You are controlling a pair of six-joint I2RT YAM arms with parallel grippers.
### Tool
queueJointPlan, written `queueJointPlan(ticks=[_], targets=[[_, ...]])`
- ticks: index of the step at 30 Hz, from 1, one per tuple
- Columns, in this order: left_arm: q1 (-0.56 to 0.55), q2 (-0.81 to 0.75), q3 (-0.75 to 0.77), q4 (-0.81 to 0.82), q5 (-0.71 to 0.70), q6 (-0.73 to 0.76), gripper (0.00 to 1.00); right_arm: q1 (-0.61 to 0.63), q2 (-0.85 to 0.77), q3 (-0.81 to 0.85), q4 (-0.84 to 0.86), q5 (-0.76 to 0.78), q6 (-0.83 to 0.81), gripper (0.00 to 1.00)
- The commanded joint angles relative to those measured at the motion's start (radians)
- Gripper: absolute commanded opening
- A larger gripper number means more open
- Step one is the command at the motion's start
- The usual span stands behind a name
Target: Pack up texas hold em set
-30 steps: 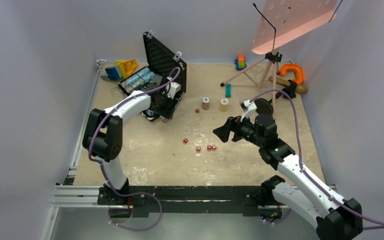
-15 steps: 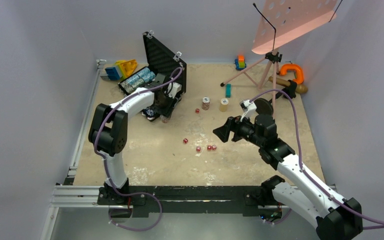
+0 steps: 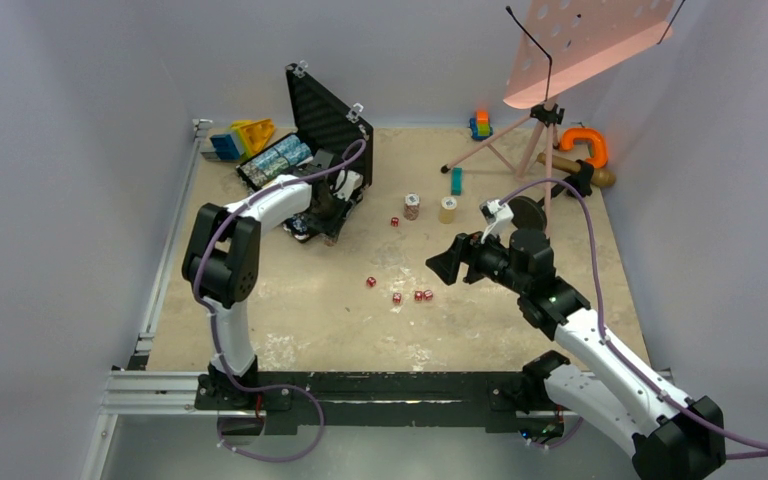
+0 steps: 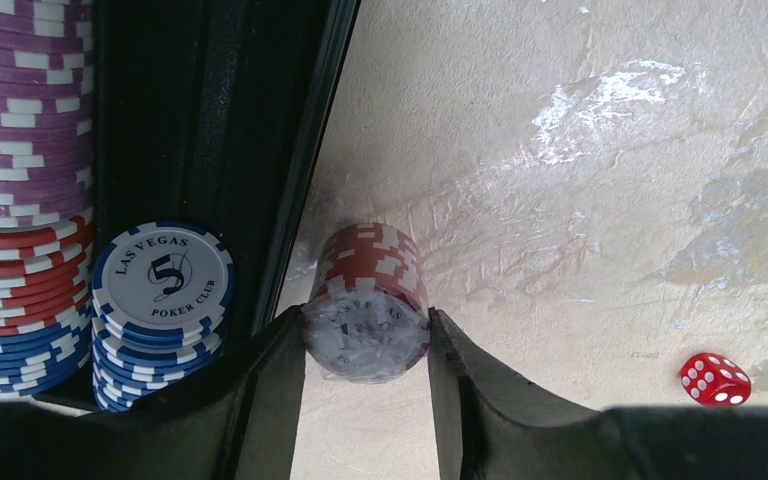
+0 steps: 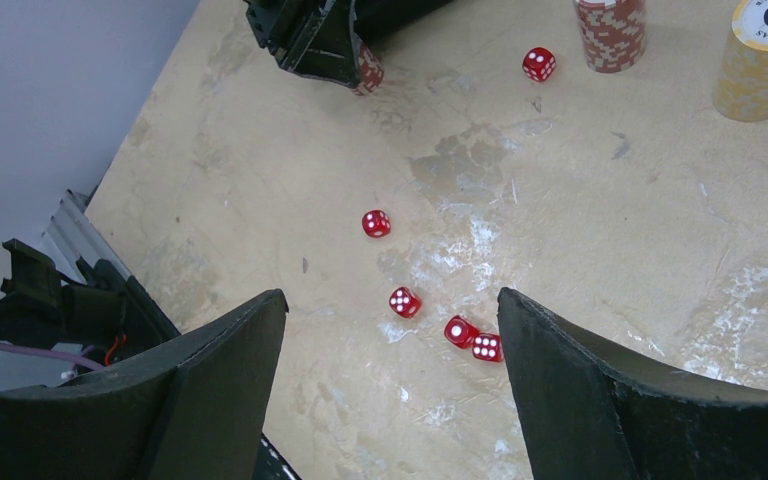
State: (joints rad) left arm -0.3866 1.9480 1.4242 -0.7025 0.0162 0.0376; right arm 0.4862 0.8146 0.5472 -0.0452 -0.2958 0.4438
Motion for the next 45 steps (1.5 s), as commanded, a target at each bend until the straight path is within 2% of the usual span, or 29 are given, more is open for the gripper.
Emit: queueJointPlan(ticks=[1,2,4,7,10,15,20,23,26,31,35,45], targets=[[0.004,0.009,0.049,-0.016,-0.012,0.000,0.42,0.002,-0.021,-0.011,0.019,0.023,-0.011,0.81],[0.003,0.010,0.051,-0.019,-0.011,0.001,0.39,0.002,-0.018,-0.012,0.020,0.023,-0.010,0.81],[0.003,0.006,0.050,-0.020,-0.010,0.001,0.25,0.003,-0.019,-0.013,0.021,0.024,-0.011,0.81],[0.004,-0.036,0.022,0.005,0.028,-0.010,0.10,0.003,-0.020,-0.012,0.019,0.027,-0.010,0.81],[-0.010,-0.130,-0.027,0.063,0.076,-0.026,0.03,0.003,-0.015,-0.005,0.018,0.033,-0.007,0.81],[-0.055,-0.373,-0.146,0.168,0.106,-0.014,0.01,0.002,0.034,0.022,0.039,-0.001,0.024,0.82],[-0.116,-0.643,-0.283,0.284,0.214,0.057,0.00,0.012,0.133,0.065,0.147,-0.127,0.113,0.82],[-0.200,-0.828,-0.404,0.362,0.283,0.160,0.01,0.057,0.194,0.141,0.156,-0.153,0.145,0.82],[-0.293,-0.961,-0.469,0.411,0.233,0.211,0.00,0.101,0.237,0.215,0.178,-0.179,0.193,0.82],[-0.346,-1.046,-0.492,0.355,0.176,0.259,0.00,0.158,0.268,0.293,0.232,-0.180,0.267,0.83],[-0.378,-1.107,-0.539,0.398,0.141,0.268,0.00,0.210,0.315,0.358,0.208,-0.150,0.274,0.83],[-0.391,-1.136,-0.559,0.411,0.098,0.266,0.00,0.319,0.421,0.458,0.170,-0.110,0.267,0.83]])
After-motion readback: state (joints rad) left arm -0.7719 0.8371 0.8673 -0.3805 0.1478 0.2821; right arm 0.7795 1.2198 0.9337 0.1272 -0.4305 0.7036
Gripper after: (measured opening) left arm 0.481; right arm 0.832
